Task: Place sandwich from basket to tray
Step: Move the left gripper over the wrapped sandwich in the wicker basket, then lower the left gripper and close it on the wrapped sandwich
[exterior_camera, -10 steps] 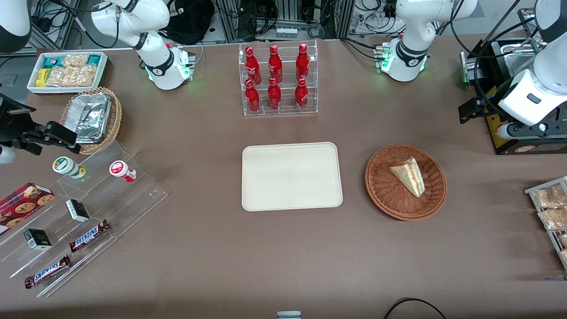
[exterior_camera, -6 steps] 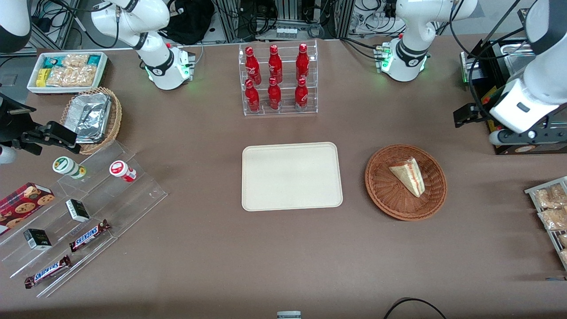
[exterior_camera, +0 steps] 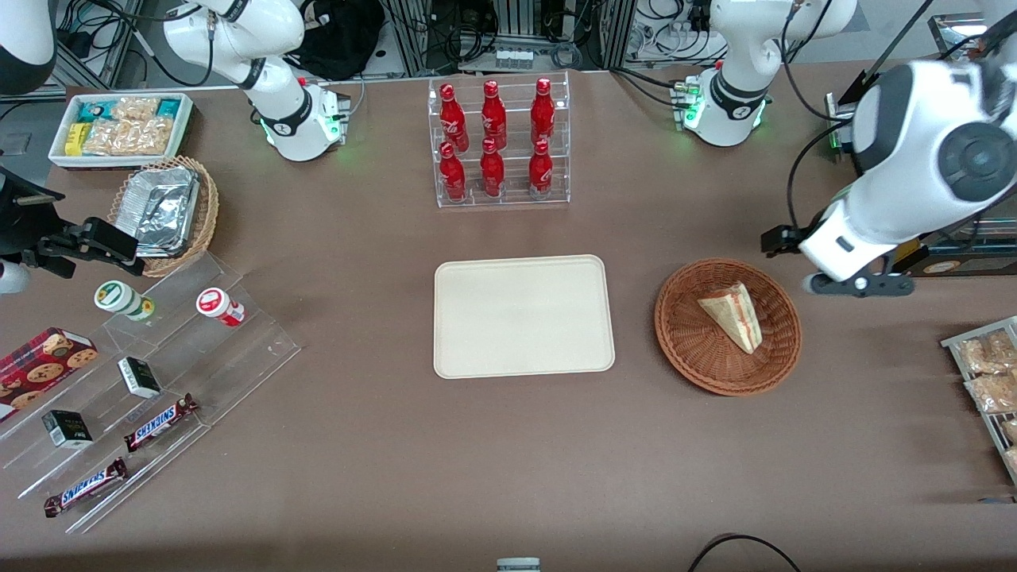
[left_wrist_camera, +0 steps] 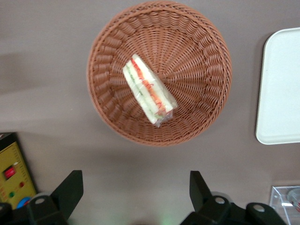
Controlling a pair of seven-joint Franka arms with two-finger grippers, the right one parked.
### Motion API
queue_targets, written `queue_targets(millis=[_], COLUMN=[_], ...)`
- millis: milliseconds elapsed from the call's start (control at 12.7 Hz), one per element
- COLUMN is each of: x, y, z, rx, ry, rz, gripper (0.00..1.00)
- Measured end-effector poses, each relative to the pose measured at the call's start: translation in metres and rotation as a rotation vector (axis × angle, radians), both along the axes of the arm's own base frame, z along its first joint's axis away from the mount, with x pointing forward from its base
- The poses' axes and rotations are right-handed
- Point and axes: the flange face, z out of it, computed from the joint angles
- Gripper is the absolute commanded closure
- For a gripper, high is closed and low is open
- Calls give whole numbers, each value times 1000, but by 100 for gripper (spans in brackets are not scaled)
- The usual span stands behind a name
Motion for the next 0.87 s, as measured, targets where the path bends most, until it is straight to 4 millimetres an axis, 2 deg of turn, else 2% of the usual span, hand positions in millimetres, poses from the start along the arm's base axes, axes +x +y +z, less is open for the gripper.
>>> queue_targets(millis=[474,711,868], x=[-26,-33,-39], y=[-3,-1,0], z=[-100,-119,-133], rx=[-22,-21,-21], ry=[-101,-146,-195], rz=[-17,62,182], gripper=[0,0,0])
